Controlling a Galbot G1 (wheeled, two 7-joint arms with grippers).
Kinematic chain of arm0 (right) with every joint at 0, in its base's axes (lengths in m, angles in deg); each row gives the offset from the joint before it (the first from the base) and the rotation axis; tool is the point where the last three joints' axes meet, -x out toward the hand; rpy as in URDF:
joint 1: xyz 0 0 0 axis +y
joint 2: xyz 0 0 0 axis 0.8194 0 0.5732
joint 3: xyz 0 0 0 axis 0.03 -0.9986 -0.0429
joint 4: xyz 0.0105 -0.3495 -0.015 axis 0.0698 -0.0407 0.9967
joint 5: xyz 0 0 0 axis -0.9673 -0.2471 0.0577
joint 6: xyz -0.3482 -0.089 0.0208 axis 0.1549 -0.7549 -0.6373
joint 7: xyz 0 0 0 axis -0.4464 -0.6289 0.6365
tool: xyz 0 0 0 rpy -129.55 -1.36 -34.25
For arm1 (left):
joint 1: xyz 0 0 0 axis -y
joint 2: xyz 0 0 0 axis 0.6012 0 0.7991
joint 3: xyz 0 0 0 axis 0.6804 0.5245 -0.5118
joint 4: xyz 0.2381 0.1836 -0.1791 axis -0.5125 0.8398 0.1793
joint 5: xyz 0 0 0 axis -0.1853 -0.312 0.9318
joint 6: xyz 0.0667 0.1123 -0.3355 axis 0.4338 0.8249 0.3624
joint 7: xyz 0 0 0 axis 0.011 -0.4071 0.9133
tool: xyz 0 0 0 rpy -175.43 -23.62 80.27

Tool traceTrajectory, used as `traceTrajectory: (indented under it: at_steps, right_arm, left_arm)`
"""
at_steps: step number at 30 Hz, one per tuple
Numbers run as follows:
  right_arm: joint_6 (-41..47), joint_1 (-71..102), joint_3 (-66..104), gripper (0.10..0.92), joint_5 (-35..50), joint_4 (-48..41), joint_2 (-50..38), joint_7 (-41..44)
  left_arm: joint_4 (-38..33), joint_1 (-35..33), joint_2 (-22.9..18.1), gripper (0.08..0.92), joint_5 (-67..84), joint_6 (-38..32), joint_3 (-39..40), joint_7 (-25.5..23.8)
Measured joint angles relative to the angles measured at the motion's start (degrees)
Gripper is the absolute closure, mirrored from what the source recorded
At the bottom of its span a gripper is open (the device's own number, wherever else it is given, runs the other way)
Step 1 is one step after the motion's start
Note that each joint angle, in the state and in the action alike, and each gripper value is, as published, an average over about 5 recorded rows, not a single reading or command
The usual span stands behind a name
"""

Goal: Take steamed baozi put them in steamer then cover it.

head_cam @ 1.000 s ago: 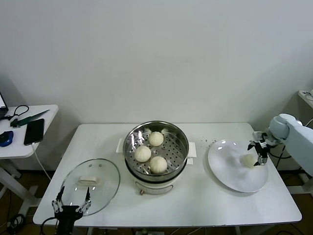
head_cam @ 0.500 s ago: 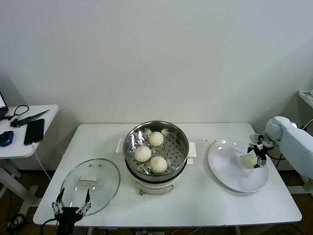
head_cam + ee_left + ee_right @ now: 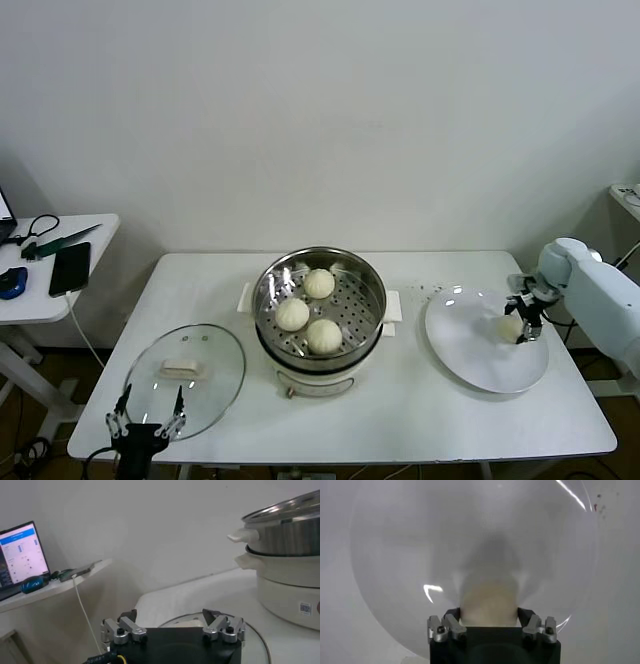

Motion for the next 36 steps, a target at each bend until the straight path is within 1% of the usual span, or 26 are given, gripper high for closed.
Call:
traceTrajectory:
  at_steps: [6,11,17,22,29,36]
  right_arm:
    - [0.97,-1.45,-1.66,0.317,2.51,0.97,-0.67,0.18]
    - [2.89,-5.41,-6.46,0.325,8.19,3.70,-1.97,0.03]
    - [6.30,-14.40,-16.40,0.330,18.28,8.60,-2.50,-0.64]
    - [9.46,-24.01,-26.22,0.330,27.78,12.67,-1.17,-1.30]
    - [13.80,-36.60,-38.98,0.330,41.08,18.18,3.29,-3.03]
    - [17.85,-44.83,-48.48,0.330,51.95,23.91,9.58,-5.52]
  left_arm:
    - [-0.16,-0.07,-0.01,0.177,0.00,-0.02,0.03,0.01]
    - [-0.28,0.02,-0.07,0.177,0.03,-0.18,0.39,0.02]
    - [-0.39,0.35,0.06,0.177,0.11,-0.20,1.11,-0.10]
    - [-0.35,0.75,0.45,0.177,0.19,-0.20,1.87,-0.18]
    - [-0.38,1.16,0.70,0.177,-0.09,-0.21,3.19,-0.26]
    - [-0.58,1.79,1.28,0.177,-0.29,-0.23,4.57,-0.26]
